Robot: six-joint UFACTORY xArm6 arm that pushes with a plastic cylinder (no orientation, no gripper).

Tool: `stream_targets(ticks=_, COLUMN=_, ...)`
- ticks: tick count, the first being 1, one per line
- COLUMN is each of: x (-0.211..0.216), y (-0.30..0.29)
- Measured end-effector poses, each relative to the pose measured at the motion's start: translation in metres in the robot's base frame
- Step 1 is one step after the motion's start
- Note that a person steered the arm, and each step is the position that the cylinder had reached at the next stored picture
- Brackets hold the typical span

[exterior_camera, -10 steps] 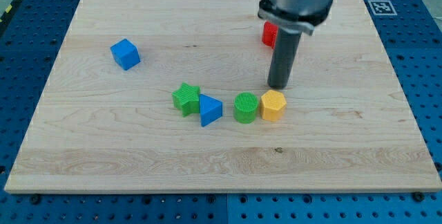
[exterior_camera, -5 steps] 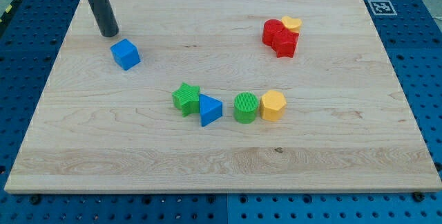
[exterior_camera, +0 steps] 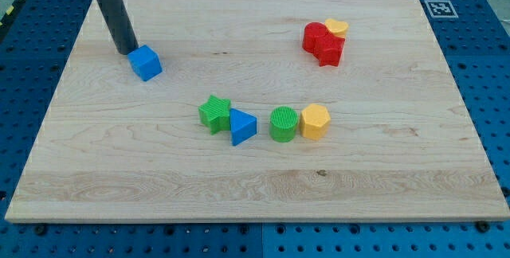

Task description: Push blue cube towards center left

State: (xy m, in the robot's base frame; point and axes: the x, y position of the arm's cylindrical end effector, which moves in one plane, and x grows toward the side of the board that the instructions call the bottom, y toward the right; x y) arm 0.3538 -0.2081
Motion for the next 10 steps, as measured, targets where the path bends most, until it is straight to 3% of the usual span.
stream_targets(ticks=8, x=0.048, y=0.026)
stream_targets(ticks=10, x=0.042, y=0.021)
